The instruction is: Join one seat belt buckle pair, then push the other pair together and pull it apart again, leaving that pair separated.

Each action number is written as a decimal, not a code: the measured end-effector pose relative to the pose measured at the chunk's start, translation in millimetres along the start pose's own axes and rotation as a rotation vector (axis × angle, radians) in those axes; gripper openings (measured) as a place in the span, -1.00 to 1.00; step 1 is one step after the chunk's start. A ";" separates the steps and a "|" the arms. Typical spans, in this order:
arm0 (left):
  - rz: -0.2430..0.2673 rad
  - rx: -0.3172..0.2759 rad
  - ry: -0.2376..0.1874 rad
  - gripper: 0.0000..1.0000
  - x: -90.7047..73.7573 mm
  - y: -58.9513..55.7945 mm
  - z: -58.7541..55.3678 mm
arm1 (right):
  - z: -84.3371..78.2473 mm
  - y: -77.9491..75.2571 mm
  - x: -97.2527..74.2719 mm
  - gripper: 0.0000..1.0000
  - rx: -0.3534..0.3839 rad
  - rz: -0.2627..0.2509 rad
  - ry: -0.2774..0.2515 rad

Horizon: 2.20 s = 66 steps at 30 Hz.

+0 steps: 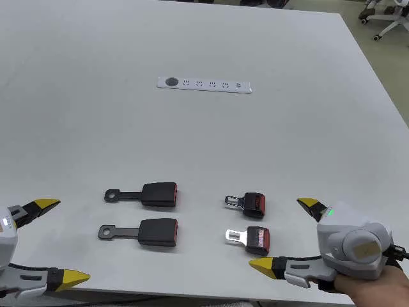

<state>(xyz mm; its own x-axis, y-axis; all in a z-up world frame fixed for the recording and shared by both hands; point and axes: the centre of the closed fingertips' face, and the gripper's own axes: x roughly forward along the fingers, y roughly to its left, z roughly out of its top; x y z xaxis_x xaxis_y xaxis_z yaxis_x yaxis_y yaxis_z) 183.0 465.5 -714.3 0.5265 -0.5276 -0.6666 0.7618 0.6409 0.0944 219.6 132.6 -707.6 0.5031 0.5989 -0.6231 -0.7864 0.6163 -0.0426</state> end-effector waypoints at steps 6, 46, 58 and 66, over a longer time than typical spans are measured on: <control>-0.011 0.017 0.004 0.86 1.0 -6.0 2.0 | 3.4 1.0 1.0 0.96 -0.016 -0.003 0.008; -0.010 0.058 0.036 0.85 1.7 -3.0 -7.7 | -3.5 2.0 -3.6 0.83 -0.062 -0.019 0.051; -0.024 0.060 0.048 0.82 2.1 -7.3 -8.3 | -5.4 2.6 -2.1 0.73 -0.064 -0.006 0.076; -0.016 0.053 0.043 0.77 1.3 -6.5 -6.3 | -11.0 -1.0 -1.6 0.65 -0.037 -0.021 0.107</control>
<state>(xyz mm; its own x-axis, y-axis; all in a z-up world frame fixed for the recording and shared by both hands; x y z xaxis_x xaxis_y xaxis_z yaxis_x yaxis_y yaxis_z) 176.3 464.2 -720.4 0.4978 -0.5124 -0.6998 0.7896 0.6015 0.1213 215.6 125.4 -715.2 0.4795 0.5268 -0.7019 -0.7900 0.6074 -0.0838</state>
